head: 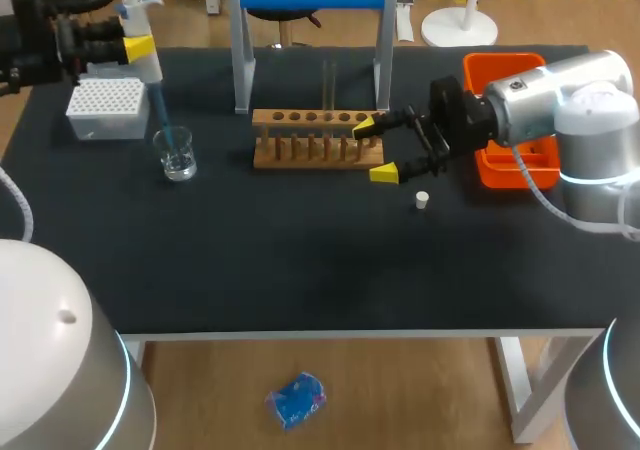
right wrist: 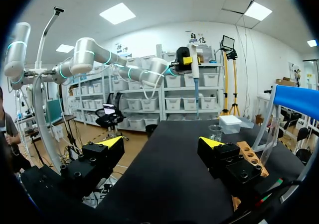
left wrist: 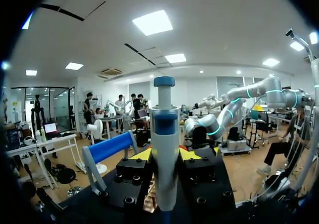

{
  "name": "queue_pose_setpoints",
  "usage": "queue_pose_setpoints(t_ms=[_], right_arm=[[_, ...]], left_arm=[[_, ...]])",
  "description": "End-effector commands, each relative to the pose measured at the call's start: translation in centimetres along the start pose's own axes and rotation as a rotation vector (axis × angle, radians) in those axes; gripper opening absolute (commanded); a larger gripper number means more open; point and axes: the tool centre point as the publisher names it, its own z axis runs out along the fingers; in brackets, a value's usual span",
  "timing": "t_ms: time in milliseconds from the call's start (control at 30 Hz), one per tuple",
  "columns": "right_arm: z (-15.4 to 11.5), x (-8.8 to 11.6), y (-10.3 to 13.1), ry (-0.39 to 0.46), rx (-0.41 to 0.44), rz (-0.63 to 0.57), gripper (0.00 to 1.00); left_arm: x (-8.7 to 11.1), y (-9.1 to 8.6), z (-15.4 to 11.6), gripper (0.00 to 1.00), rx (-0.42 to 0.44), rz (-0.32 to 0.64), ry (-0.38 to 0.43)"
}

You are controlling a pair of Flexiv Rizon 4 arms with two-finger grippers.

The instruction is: Invert the test tube, pick up the pipette, mount the tip to pipette, aspirate from beaker and dispense into the tube, eject the tip, return the pipette, and cap with the stopper.

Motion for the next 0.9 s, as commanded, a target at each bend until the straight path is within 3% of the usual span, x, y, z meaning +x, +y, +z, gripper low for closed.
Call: queue_pose_setpoints(t_ms=[33,733,833,900], right_arm=[[-0.1,0.0,0.0,0.003,0.002,0.0,1.0],[-0.1,0.0,0.0,0.003,0.002,0.0,1.0],[0.9,0.0,0.1,-0.066,0.034,0.024,1.0],[1.7,-0.1,0.1,-0.142,0.11,0.03,1.0]], left_arm=[[-0.4,0.1,0.3,0.0,0.002,0.001,0.011],[-0.4,0.1,0.3,0.0,0.002,0.001,0.011],[-0.4,0.1,0.3,0.0,0.002,0.001,0.011],[-0.4,0.1,0.3,0.0,0.002,0.001,0.011]])
